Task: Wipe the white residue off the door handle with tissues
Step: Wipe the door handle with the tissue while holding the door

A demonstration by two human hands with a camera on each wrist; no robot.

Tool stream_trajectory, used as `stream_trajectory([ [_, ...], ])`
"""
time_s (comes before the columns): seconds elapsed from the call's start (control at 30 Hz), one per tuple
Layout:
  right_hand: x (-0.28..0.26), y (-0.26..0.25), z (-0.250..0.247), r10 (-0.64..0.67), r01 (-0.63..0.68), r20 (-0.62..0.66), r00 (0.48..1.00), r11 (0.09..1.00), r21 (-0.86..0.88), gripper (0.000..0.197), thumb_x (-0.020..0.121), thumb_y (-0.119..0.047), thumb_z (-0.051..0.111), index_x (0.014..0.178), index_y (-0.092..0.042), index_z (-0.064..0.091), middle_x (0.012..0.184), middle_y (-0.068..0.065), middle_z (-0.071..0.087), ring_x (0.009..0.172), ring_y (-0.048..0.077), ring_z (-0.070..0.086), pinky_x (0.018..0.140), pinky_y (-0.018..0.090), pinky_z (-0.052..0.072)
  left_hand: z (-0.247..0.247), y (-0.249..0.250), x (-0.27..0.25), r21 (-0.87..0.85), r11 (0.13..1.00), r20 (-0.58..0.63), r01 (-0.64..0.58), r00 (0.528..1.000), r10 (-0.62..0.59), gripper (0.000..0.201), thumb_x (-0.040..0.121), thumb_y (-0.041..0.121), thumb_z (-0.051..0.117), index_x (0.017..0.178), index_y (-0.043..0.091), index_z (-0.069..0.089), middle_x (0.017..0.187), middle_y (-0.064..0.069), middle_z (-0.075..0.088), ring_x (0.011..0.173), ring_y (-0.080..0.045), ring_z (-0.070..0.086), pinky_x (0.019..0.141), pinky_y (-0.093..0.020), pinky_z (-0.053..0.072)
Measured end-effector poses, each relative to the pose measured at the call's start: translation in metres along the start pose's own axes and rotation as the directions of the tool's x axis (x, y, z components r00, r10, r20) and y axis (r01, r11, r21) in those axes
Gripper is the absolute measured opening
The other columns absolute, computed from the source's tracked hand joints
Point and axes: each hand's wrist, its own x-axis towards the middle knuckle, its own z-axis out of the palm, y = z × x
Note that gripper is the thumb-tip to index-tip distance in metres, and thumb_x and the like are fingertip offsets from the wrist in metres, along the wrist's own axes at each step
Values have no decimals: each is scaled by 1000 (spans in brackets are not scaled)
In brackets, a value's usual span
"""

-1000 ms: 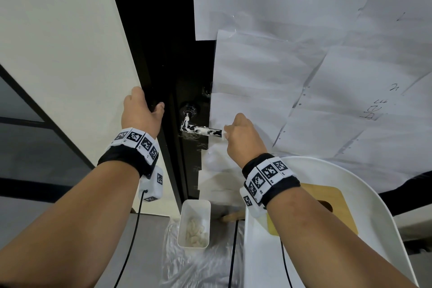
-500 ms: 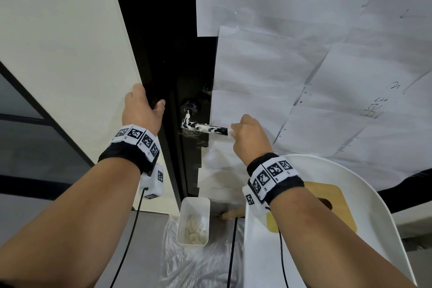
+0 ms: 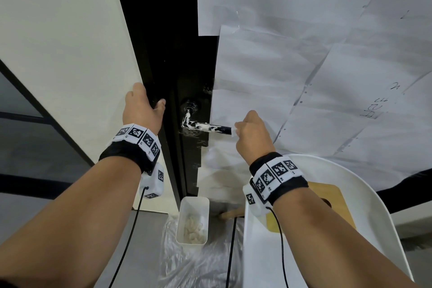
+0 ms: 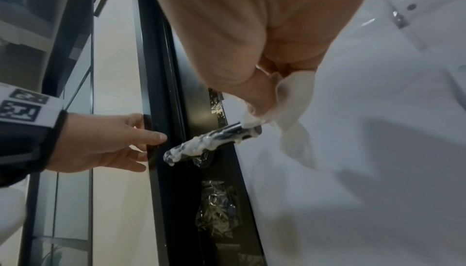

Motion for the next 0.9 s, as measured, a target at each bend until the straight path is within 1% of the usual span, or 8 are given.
stream_trajectory([
  [0.17, 0, -13, 3, -89, 91, 49, 995, 995, -44, 19, 80, 14, 49, 89, 2, 61, 99, 15, 47, 89, 31, 46, 60, 37, 44, 0, 0, 0, -1, 1000, 10, 2, 1000, -2, 36, 85, 31, 66, 99, 7, 43, 97, -16, 54, 70, -30, 50, 58, -35, 38],
  [0.33, 0, -3, 2, 54, -61, 80, 995, 995, 81, 25, 74, 19, 39, 75, -1, 54, 95, 14, 43, 86, 32, 49, 64, 36, 43, 0, 2, 0, 5, 1000, 10, 8, 1000, -8, 36, 85, 30, 66, 100, 7, 43, 98, -15, 53, 70, -29, 50, 58, -35, 38],
  [0.4, 1, -3, 1, 147, -170, 135, 980, 969, 180, 26, 83, 14, 42, 99, 7, 62, 109, 22, 52, 97, 39, 55, 80, 43, 50, -1, 2, -1, 3, 1000, 8, 6, 1000, -6, 36, 85, 30, 66, 99, 6, 43, 98, -15, 53, 69, -29, 49, 58, -35, 38],
  [0.5, 0, -4, -1, 261, -322, 233, 937, 905, 279, 32, 95, -5, 44, 124, 2, 56, 125, 22, 57, 118, 36, 52, 99, 36, 43, -1, 2, -1, 7, 1000, 5, 1, 1000, -2, 36, 85, 29, 66, 100, 6, 43, 98, -16, 54, 69, -29, 49, 58, -35, 37],
  [0.57, -1, -4, 1, 295, -371, 246, 923, 850, 374, 28, 97, -16, 44, 110, -1, 64, 104, 19, 66, 108, 35, 59, 95, 37, 45, -1, 2, -1, 7, 1000, 4, 1, 1000, -1, 36, 85, 29, 66, 100, 6, 43, 98, -16, 54, 69, -30, 50, 57, -35, 37],
  [0.67, -4, -6, 3, 338, -450, 304, 891, 745, 492, 38, 93, -11, 45, 56, -10, 52, 56, 6, 56, 72, 36, 66, 73, 41, 53, -1, 3, -2, 8, 1000, 1, 2, 1000, -2, 36, 85, 29, 66, 100, 6, 43, 98, -16, 54, 70, -30, 50, 58, -36, 38],
  [0.8, -9, -6, 0, 390, -588, 442, 808, 490, 643, 39, 89, 2, 47, 51, -7, 51, 55, 9, 52, 55, 28, 57, 74, 45, 56, -1, 3, -2, 17, 1000, 6, 15, 1000, -16, 36, 85, 29, 66, 100, 7, 42, 98, -15, 54, 72, -31, 51, 59, -36, 39],
  [0.9, -9, -13, -1, 401, -627, 510, 761, 249, 739, 29, 90, 9, 47, 64, -1, 53, 69, 12, 52, 65, 24, 56, 74, 39, 54, -1, 3, -1, 11, 1000, 11, 19, 1000, -19, 37, 84, 30, 67, 101, 8, 42, 98, -15, 55, 73, -33, 55, 59, -36, 41],
])
